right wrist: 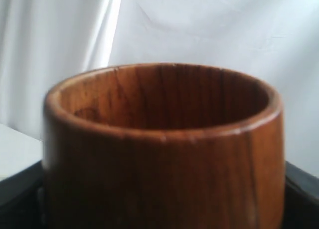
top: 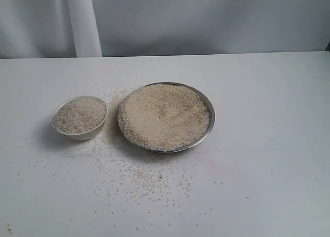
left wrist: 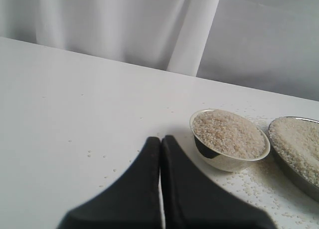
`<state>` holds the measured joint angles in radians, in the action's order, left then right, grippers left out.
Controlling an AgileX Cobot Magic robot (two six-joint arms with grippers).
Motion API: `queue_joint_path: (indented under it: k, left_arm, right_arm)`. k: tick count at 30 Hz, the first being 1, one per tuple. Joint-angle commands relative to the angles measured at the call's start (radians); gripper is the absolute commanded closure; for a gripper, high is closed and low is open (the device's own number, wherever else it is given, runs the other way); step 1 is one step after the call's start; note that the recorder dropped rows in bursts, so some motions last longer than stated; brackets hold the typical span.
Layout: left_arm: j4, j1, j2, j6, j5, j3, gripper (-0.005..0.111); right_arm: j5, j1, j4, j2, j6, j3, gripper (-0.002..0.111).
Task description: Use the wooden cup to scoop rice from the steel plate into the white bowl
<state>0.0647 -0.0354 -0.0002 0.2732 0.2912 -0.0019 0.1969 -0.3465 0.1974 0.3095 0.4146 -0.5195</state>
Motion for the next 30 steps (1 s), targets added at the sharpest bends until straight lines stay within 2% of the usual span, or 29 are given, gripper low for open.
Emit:
queue_joint_path:
  k: [1,7,15,30]
  left_arm:
    - [-0.004,0.005,0.0,0.002,-0.006,0.002,0.107]
    - [-0.004,0.005,0.0,0.002,-0.006,0.002,0.107]
    - [-0.004,0.005,0.0,0.002,-0.006,0.002,0.107]
    - [-0.004,0.005,0.0,0.002,-0.006,0.002,0.107]
  right_arm:
    - [-0.113,0.097,0.004,0.058,-0.046,0.06,0.108]
    - [-0.389,0.137,0.083,0.211,-0.064,0.136,0.108]
    - [-0.694,0.137,0.079,0.576,-0.115,0.115,0.108]
    - [-0.716,0.137,0.022,1.251,-0.192,-0.22,0.108]
